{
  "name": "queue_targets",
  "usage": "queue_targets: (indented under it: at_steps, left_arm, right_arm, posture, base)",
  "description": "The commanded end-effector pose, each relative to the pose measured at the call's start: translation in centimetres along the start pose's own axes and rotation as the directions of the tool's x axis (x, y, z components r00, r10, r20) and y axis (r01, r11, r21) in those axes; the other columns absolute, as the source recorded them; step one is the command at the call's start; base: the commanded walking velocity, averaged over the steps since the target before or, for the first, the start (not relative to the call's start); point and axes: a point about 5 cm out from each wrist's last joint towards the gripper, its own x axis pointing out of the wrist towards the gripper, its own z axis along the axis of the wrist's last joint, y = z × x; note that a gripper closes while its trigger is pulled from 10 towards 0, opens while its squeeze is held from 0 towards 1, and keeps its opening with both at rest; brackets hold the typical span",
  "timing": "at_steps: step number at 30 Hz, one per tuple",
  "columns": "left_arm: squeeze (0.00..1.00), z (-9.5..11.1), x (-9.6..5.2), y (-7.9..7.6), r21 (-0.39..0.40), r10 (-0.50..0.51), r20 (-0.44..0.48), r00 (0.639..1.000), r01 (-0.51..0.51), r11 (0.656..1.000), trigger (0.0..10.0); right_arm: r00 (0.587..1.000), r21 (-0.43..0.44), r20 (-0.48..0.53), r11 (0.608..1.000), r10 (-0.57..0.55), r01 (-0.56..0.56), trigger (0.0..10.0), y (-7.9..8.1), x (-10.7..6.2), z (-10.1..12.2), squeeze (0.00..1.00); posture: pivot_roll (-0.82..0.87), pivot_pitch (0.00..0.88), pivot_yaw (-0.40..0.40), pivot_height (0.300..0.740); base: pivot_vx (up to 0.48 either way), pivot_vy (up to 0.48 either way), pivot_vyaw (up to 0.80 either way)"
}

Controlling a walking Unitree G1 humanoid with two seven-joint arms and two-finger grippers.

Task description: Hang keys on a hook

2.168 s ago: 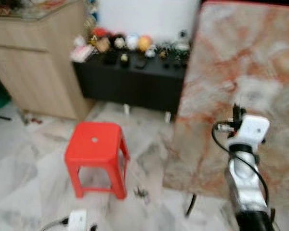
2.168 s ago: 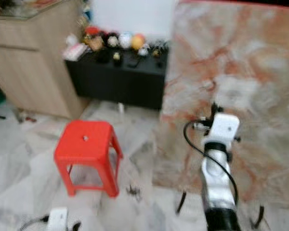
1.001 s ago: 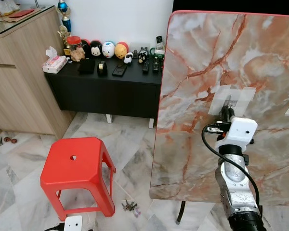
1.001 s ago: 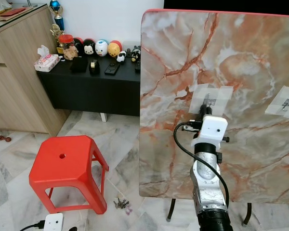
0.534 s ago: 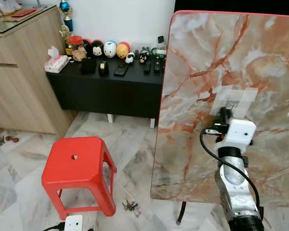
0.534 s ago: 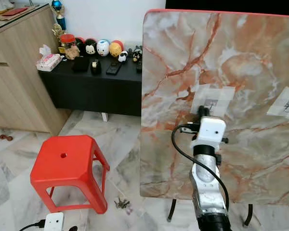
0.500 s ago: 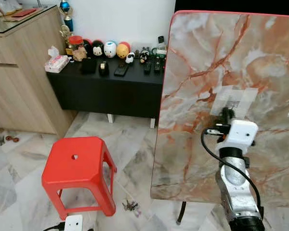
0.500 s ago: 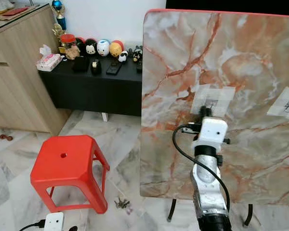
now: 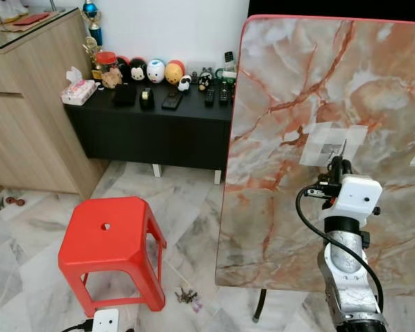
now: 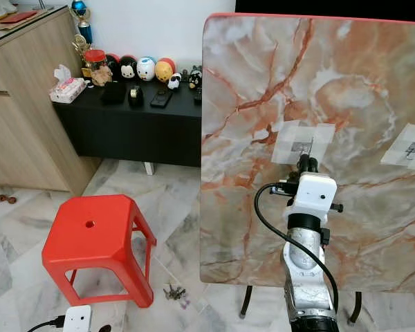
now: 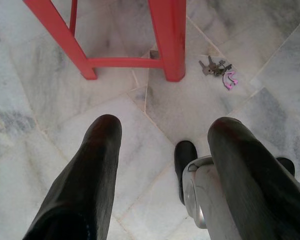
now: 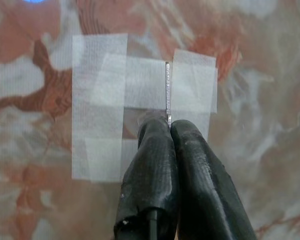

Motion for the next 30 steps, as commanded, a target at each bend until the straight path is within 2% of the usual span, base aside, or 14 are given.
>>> queue_targets:
  at_steps: [1,30]
  left_arm:
    - [0.0,-0.3,-0.1,0.1,0.019,-0.006,-0.014,1.0,0.007,1.0,10.0]
    - [0.0,0.0,0.1,-0.2,0.026,-0.005,-0.008,1.0,0.006,1.0,10.0]
  right_arm:
    - [1.0,0.007,0.005,1.0,-0.007,0.007,10.0,-0.2,0.4,0.3,0.0]
    - [0.999,-0.018,-0.03,0.999,0.027,-0.028,10.0,0.0,1.6,-0.2,0.0]
  posture:
    - [-0.03,0.0,-0.043,0.74]
    - [-0.03,0.0,-0.042,0.74]
  base:
    - [0.0,0.0,0.0]
    - [0.0,0.0,0.0]
